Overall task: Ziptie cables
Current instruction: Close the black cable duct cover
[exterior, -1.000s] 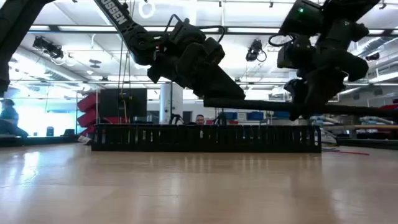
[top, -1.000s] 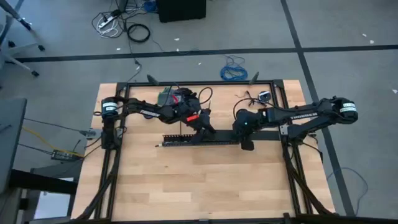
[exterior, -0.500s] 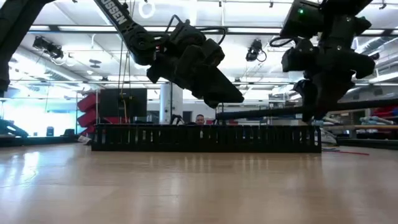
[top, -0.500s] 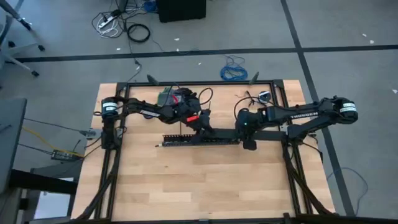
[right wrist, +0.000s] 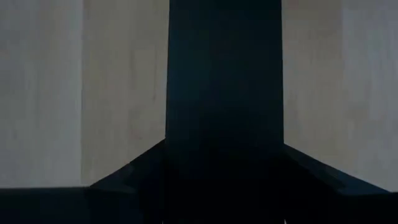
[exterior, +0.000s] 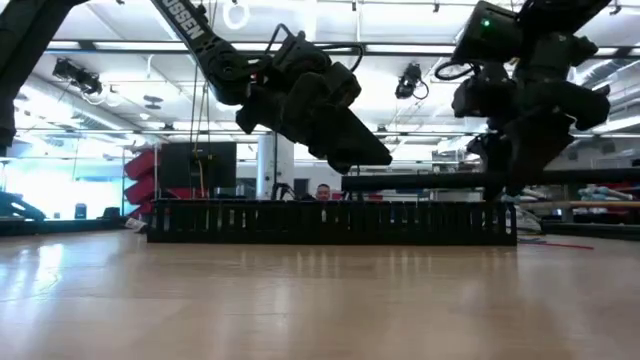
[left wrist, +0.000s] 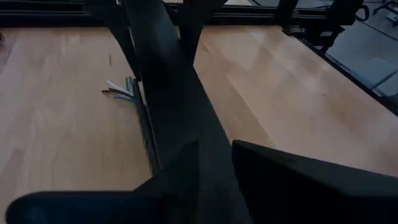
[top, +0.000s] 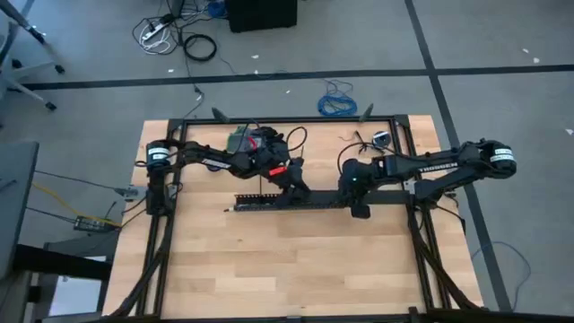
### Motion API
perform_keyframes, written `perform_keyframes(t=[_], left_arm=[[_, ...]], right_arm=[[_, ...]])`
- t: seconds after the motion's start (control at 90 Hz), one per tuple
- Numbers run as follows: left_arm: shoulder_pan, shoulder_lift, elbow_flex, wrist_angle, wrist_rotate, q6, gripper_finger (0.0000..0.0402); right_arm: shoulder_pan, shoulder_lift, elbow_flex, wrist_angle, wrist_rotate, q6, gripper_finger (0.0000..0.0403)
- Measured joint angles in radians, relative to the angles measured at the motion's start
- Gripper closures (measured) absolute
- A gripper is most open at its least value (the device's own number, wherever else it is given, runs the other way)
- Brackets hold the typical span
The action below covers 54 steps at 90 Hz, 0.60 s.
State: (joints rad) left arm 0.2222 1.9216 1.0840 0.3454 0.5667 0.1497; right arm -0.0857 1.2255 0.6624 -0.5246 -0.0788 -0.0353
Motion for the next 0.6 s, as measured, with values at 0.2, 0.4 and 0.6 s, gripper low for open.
perform_keyframes(t=[0.2,0.4,0.6], left_arm=[[-0.002,0.0,0.0,0.0,0.0,-0.004,0.0314],[-0.006,0.0,0.0,0.001,0.0,-0.004,0.0314],[-0.008,0.003,0.0,0.004,0.0,-0.005,0.0314]], right_arm=[[-0.004,0.0,-0.011,0.022,0.003,-0.01,0.0174],[-0.004,-0.002,-0.03,0.037,0.003,0.001,0.0174],[-0.006,-0.002,-0.031,0.038,-0.003,-0.002,0.0174]])
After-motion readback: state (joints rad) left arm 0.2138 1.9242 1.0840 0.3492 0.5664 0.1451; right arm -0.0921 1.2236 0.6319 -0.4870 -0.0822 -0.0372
